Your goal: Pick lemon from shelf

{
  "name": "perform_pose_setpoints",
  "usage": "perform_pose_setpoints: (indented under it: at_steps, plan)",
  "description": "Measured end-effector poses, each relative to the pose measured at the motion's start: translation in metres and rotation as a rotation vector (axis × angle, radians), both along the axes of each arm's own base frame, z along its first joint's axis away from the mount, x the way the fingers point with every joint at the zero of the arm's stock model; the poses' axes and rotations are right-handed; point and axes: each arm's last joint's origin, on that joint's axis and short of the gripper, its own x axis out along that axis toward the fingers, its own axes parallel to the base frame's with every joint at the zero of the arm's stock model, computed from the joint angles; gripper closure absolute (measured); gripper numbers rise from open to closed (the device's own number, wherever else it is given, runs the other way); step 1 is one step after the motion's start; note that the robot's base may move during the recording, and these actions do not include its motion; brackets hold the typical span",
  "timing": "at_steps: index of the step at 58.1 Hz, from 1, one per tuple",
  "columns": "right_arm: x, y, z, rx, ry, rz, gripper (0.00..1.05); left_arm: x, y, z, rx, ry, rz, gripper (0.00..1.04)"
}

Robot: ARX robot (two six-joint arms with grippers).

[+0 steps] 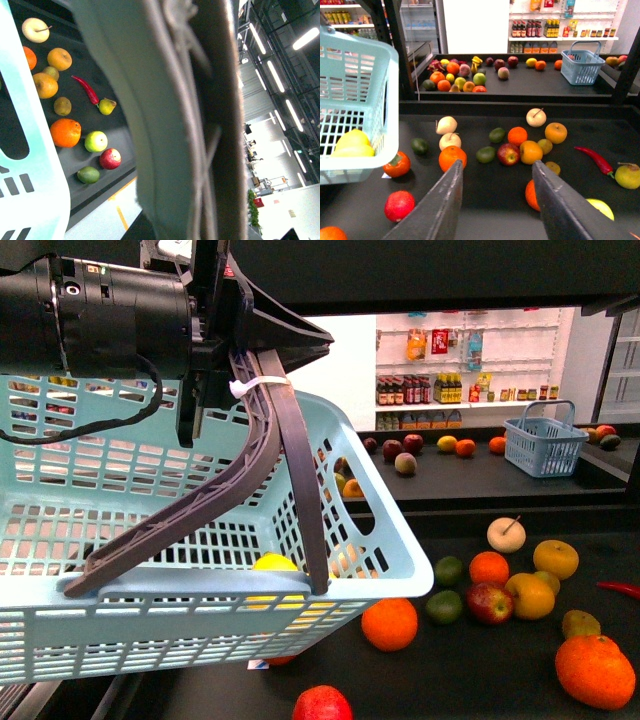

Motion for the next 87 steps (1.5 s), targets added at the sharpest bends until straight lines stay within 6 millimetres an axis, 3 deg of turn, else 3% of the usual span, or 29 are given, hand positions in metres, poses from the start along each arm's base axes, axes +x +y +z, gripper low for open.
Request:
perform_pose_setpoints:
  at_steps: [13,50,87]
  plan:
    - [-0.012,0.000,-0.012,-0.006,-0.012,0.000,1.02,0.000,0.000,0.000,0.000,0.001,-0.002,0.99]
    - [-0.031,0.000,-0.035,-0.005,-0.024,0.000,1.02,0.000,0.000,0.000,0.000,0.000,0.000,0.99]
    - [-0.049,0.000,-0.038,-0.006,-0.023,0.001,1.02,0.000,0.000,0.000,0.001,0.000,0.003,0.99]
